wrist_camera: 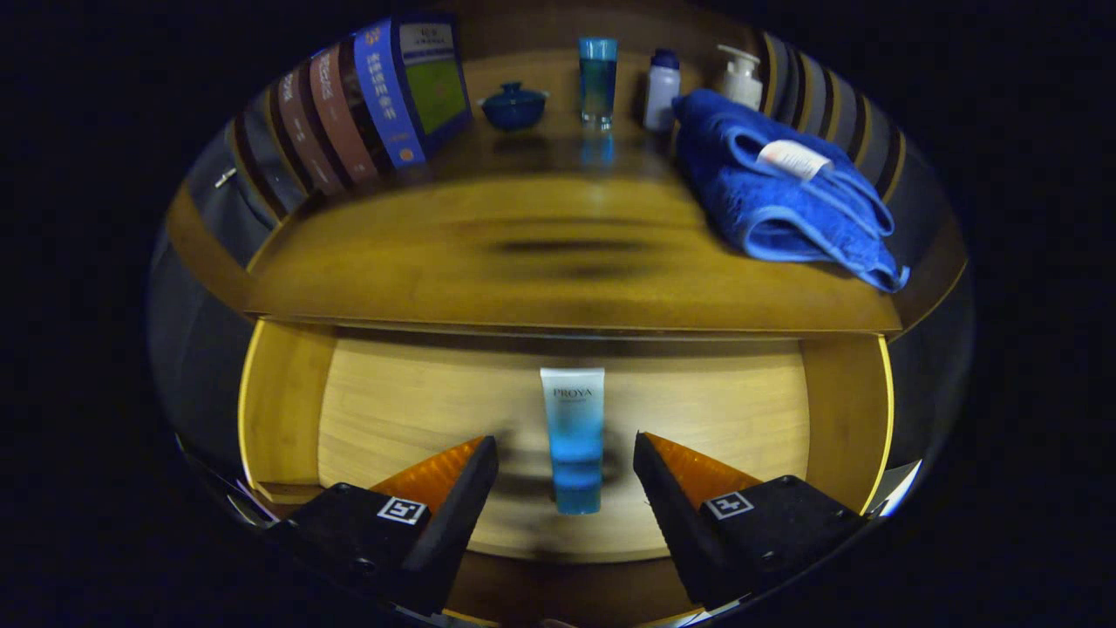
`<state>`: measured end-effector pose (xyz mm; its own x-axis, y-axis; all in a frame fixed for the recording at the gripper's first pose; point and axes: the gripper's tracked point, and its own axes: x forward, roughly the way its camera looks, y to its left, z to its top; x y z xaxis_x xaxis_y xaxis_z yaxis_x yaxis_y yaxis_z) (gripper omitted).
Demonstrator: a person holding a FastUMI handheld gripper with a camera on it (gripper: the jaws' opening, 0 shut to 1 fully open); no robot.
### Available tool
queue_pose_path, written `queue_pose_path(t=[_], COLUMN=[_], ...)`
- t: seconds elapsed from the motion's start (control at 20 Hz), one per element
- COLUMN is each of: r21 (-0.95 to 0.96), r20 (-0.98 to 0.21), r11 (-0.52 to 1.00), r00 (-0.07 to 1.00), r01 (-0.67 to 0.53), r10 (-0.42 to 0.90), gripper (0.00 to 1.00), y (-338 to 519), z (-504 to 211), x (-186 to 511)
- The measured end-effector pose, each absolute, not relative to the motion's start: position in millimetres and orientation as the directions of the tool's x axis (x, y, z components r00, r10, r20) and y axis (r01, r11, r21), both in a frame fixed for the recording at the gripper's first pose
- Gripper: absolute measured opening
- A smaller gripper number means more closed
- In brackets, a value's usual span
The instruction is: Pull open the drawer, take out the items inside it, and place them on the countertop above the cabinet.
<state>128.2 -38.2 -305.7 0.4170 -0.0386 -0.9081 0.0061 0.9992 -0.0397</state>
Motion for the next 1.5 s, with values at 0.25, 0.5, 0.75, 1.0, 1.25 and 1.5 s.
queue_pose_path(t=[0.25, 0.5, 0.75, 1.0, 1.25, 1.5], r21=[-0.055, -0.056, -0.057, -0.028, 0.016, 0.061], r20=[-0.955, -0.977, -0.978, -0.975, -0.956, -0.923], r11=[0.998, 0.998, 0.998, 0.998, 0.998, 0.998], r00=[0.291, 0.205, 0.199, 0.219, 0.292, 0.383], r01=[0.005, 0.039, 0.039, 0.063, 0.064, 0.035], r10=[-0.054, -0.063, -0.064, -0.041, -0.004, 0.043], gripper=[1.0, 0.97, 0.45, 0.45, 0.45, 0.45], y=[-42, -45, -53, -54, -53, -44], z=[-330, -329, -323, -319, -297, -260], x=[117, 129, 135, 129, 122, 120])
